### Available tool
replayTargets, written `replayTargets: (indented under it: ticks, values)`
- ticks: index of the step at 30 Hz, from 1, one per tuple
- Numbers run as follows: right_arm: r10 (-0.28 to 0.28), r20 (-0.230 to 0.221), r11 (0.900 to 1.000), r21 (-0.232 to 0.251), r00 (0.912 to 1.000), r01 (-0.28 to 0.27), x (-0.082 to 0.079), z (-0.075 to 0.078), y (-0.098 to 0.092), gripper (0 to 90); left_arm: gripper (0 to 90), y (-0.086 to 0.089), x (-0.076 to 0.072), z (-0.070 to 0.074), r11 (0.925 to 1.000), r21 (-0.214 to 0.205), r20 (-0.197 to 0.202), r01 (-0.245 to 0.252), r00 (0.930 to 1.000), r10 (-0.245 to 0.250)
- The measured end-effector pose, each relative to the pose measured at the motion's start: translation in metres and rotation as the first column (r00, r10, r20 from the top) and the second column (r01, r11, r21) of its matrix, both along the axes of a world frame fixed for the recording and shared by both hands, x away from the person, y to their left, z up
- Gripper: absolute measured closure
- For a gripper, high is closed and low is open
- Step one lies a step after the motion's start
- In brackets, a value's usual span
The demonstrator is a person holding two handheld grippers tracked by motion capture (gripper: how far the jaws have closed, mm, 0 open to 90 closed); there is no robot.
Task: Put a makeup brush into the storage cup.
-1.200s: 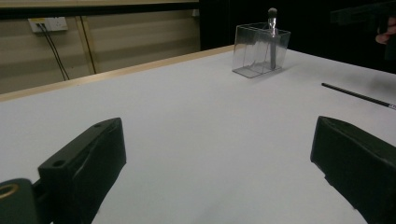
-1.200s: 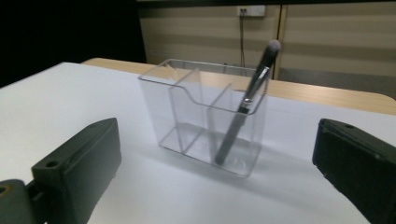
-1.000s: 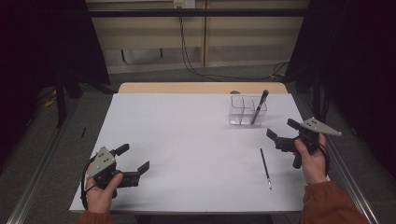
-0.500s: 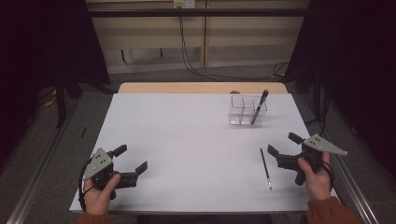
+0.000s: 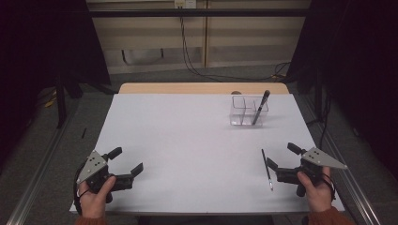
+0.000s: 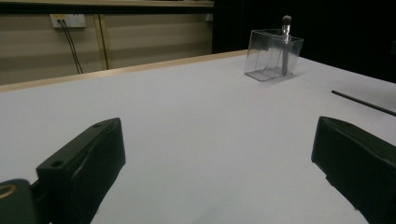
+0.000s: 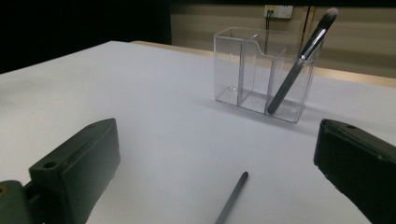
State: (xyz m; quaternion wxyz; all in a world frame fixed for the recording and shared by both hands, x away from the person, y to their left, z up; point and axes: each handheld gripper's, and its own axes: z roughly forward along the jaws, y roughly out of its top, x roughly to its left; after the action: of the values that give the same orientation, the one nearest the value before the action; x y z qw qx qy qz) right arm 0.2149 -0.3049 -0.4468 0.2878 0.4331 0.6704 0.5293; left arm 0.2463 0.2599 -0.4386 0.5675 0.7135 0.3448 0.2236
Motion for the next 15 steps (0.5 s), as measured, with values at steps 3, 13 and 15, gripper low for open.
replayTargets:
  ticks: [3,13,15]
  values:
    - [0.008,0.006,0.9999,0.009,0.9999,-0.009,-0.0022,-0.0016,-0.0022,0.0,2.9,-0.0025,-0.0007,0.0007,0.9999,0.008,0.004,0.015,0.9999,-0.015]
    - [0.013,0.010,0.9998,0.016,0.9999,-0.013,-0.0007,-0.0025,-0.0036,0.0,2.9,-0.0085,0.0000,0.0016,0.9992,0.020,0.010,0.033,0.9994,-0.033]
    - [0.013,0.008,0.9998,0.015,0.9999,-0.013,0.0004,-0.0025,-0.0033,0.0,2.8,-0.0065,0.0008,0.0009,0.9996,0.011,0.007,0.027,0.9996,-0.027]
